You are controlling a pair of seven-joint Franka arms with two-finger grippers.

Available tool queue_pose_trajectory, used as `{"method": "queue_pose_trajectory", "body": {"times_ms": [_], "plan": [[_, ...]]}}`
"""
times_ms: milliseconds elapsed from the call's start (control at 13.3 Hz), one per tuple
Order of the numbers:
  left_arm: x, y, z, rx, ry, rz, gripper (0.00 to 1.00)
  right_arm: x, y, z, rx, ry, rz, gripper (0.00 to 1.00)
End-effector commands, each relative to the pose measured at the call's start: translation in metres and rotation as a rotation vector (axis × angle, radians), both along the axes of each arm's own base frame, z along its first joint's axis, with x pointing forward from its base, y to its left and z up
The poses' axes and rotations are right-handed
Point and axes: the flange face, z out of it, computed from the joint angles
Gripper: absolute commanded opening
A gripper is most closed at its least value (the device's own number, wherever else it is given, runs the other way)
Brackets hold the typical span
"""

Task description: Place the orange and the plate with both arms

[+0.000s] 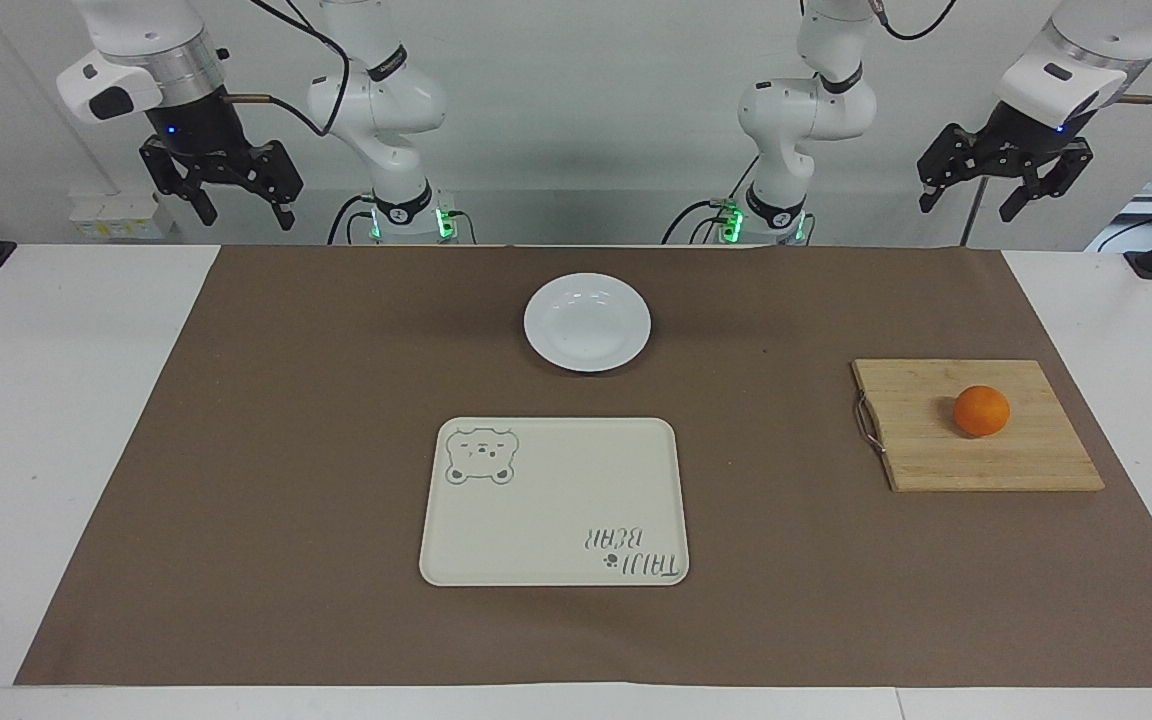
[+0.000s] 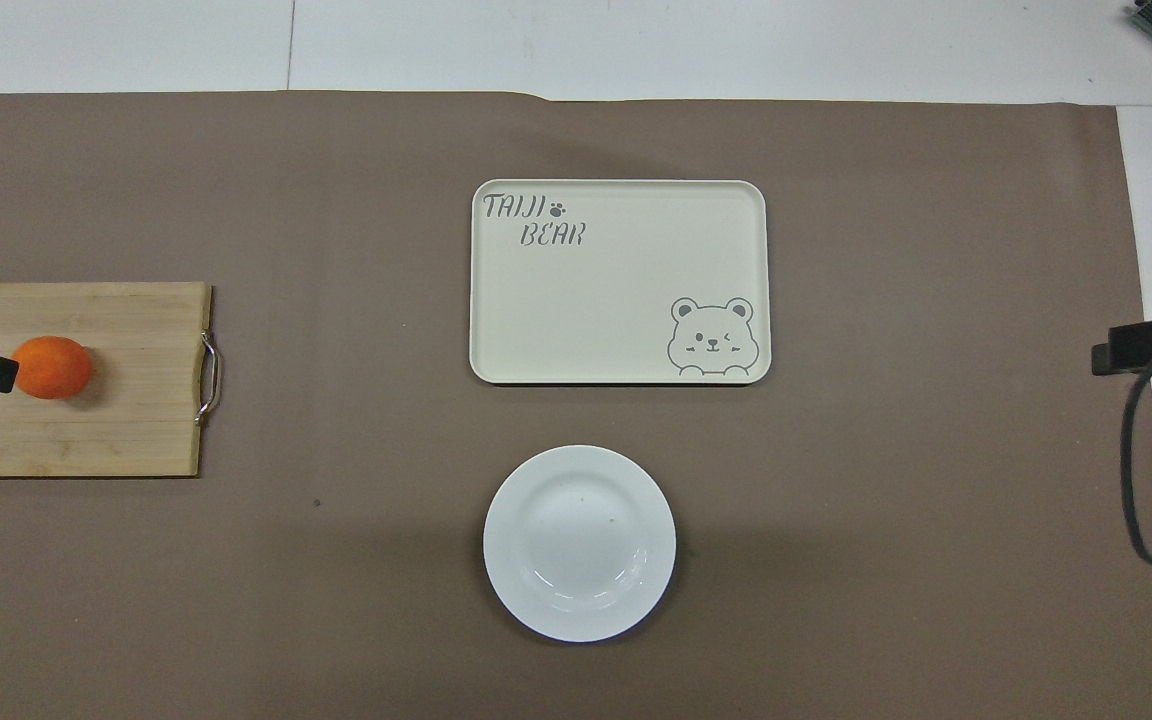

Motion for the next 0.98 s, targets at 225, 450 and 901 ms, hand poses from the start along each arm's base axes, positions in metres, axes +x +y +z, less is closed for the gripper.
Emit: {"method": "queue_pose_trajectory", "body": {"times_ms": [225, 450, 901], "plan": [[0.001, 0.015, 0.002, 0.005, -0.031, 0.023, 1.00, 0.000, -0.003, -0.001, 0.021, 0.001, 0.015, 1.00], [0.006, 0.027, -0.012, -0.002, -0.045, 0.035, 1.00, 0.000, -0.003, -0.001, 0.021, 0.001, 0.016, 1.00], [0.026, 0.082, -0.084, -0.004, -0.063, 0.003, 1.00, 0.000, -0.003, -0.001, 0.021, 0.001, 0.016, 1.00]]}}
